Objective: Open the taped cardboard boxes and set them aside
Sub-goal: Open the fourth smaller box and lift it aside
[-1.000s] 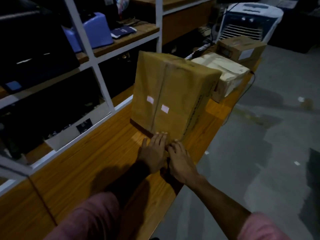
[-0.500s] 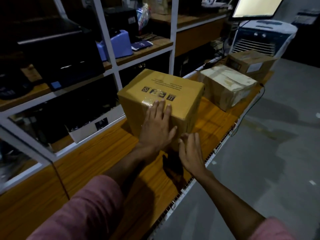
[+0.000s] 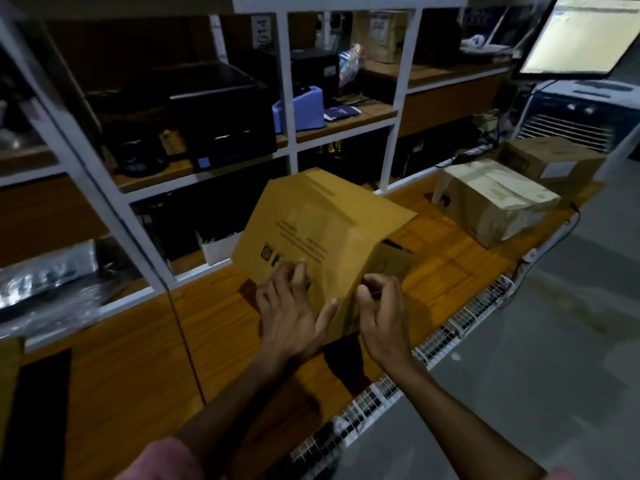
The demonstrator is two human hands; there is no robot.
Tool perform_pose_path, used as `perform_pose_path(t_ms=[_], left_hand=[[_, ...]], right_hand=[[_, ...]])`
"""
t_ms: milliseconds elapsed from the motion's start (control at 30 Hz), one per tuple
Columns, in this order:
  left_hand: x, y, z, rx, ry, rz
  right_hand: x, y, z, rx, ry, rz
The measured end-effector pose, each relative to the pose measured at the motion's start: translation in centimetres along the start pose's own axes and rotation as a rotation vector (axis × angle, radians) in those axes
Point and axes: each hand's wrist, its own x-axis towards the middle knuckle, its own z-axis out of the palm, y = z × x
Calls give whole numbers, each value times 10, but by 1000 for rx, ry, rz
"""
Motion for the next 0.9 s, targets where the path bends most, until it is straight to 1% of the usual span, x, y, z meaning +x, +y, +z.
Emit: perform_pose_path(t_ms=[100, 133, 167, 233, 333, 367, 433, 567, 633, 733, 800, 900], left_hand=[[-5, 2, -23, 2, 100, 66], [-4, 3, -29, 46, 106, 86], [-3, 4, -32, 111, 78, 92], [-3, 3, -29, 205, -64, 50], [-23, -14, -11, 181, -310, -88], [-32, -24, -4, 206, -379, -96], [-48, -42, 2, 304, -438, -39], [-49, -55, -9, 281, -450, -40], [-49, -56, -15, 304, -461, -44], [-62, -63, -27, 326, -426, -87], [-73, -69, -33, 341, -393, -79], [-83, -73, -39, 340, -355, -67]], right_hand=[[-12, -15, 8, 33, -50, -33], [-16, -18, 10, 42, -78, -38], [-21, -21, 12, 43, -112, -41], [-28, -24, 17, 22, -185, -55], [-33, -21, 21, -28, -308, -66], [-32, -19, 22, -51, -347, -68], [-28, -14, 21, -113, -408, -75], [-6, -1, 27, -271, -524, -88], [5, 4, 32, -392, -592, -117], [6, -2, 48, -544, -722, -154], [0, -13, 60, -617, -755, -174], [-13, -23, 72, -697, -744, -192]])
